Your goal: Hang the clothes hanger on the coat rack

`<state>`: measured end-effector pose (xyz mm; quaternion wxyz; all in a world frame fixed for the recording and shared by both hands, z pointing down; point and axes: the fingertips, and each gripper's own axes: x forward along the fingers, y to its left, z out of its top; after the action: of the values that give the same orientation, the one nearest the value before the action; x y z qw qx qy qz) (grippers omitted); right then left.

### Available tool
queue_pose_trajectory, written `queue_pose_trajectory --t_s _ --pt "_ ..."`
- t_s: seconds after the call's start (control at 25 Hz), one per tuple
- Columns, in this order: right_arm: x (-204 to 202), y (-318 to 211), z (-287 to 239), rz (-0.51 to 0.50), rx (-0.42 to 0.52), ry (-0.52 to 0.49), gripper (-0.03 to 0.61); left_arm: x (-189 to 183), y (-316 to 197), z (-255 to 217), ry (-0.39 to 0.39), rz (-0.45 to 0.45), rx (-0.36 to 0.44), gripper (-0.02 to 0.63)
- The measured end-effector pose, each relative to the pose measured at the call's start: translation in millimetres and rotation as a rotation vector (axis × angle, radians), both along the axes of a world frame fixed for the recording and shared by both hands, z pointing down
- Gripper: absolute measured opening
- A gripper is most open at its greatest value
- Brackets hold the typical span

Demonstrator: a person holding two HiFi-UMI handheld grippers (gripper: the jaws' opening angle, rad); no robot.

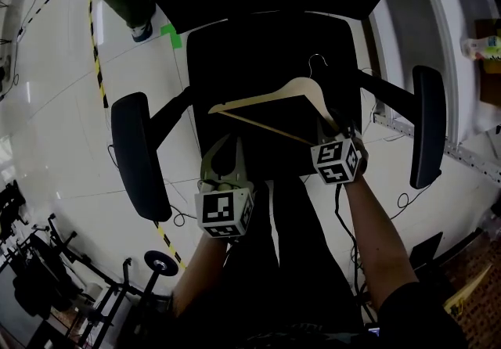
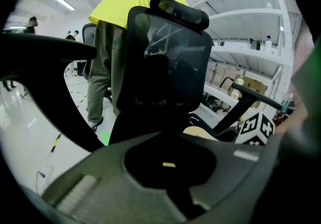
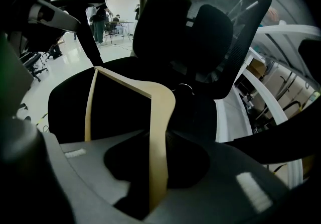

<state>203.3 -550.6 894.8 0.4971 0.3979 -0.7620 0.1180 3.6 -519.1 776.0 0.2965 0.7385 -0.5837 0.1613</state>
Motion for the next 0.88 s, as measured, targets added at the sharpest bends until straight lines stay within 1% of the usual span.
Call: queue_pose_trajectory --t_s 0.24,0.36,0.56,0.68,0.88 --pt "-3 -8 -34 -0.003 0.067 -0.038 0.095 3 0 -17 -0.003 0.004 0.029 0.005" --pt "-2 -9 -51 -0.007 0.099 -0.056 0.097 5 -2 -31 -0.012 -0.002 0.061 0.005" --pt "3 -8 -94 0.006 0.155 -0.110 0.097 6 -3 -73 -0.009 -0.024 0.128 0.005" --pt "4 -8 -124 0.015 0.191 -0.169 0.095 -1 -4 -109 -0.025 -0.059 0.191 0.005" --pt "0 -13 -169 -0.033 0.240 -0.219 0.097 -10 -4 -158 -0.052 -0.152 0.257 0.005"
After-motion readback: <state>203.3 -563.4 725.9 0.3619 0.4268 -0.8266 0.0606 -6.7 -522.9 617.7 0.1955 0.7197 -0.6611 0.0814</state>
